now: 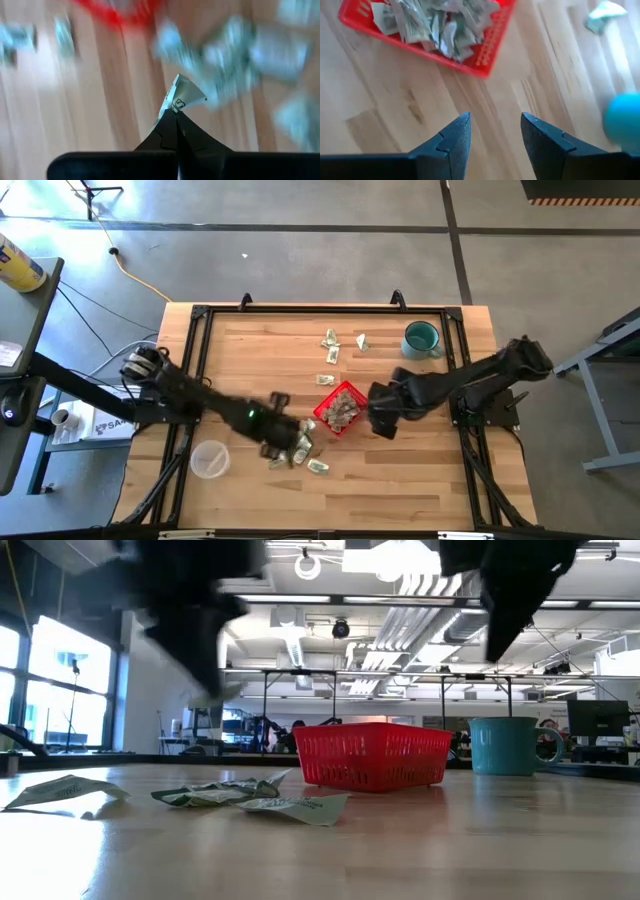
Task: Pick and place items into bin
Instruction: Put the white stevia pack into the red bin
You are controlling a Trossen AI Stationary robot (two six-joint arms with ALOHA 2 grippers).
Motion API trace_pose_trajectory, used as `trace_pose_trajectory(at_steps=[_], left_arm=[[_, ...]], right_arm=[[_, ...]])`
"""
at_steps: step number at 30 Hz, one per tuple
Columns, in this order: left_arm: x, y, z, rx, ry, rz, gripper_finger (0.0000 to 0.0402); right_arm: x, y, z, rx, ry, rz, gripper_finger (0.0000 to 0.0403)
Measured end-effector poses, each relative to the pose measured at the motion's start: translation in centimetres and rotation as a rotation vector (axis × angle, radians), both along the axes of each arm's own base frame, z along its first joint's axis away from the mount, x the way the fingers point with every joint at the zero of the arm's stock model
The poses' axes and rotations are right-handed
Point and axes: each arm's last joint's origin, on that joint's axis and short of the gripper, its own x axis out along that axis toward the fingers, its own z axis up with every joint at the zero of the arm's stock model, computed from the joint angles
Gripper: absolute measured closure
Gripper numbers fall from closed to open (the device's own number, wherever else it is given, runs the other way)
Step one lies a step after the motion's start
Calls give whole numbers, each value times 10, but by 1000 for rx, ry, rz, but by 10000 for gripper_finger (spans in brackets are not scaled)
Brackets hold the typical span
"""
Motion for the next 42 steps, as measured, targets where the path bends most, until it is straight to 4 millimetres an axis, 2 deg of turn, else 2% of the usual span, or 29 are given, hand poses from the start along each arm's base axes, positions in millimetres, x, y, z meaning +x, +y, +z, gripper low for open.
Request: trace_pose_trajectory(at_steps=[4,7,9,15,19,22,25,27,33,39,42], left_arm=[[35,31,23,-158,-176,5,379],[54,53,38,-290,-294,16,379],[64,65,41,-347,-353,33,372],[81,87,26,-438,-397,119,309],[87,89,7,-470,-350,201,264],[81,88,0,-499,-270,294,237],[63,80,7,-576,-137,330,219],[50,67,16,-599,-62,299,213],[9,27,24,-519,163,288,211],[-4,-20,19,-490,180,265,199],[-8,-34,13,-474,149,306,187]], right_arm=[[-25,15,14,-15,-25,-87,238],[-39,24,20,-39,-47,-141,237],[-45,29,20,-59,-50,-162,238],[-56,37,9,-80,-34,-191,237],[-62,38,-6,-80,-1,-209,237],[-64,39,-16,-61,16,-207,238],[-64,39,-24,-40,30,-199,238],[-63,40,-27,-39,25,-177,237],[-58,37,-26,-79,-1,-96,237],[-48,31,-26,-50,-18,-51,235],[-40,29,-26,17,-40,-44,225]])
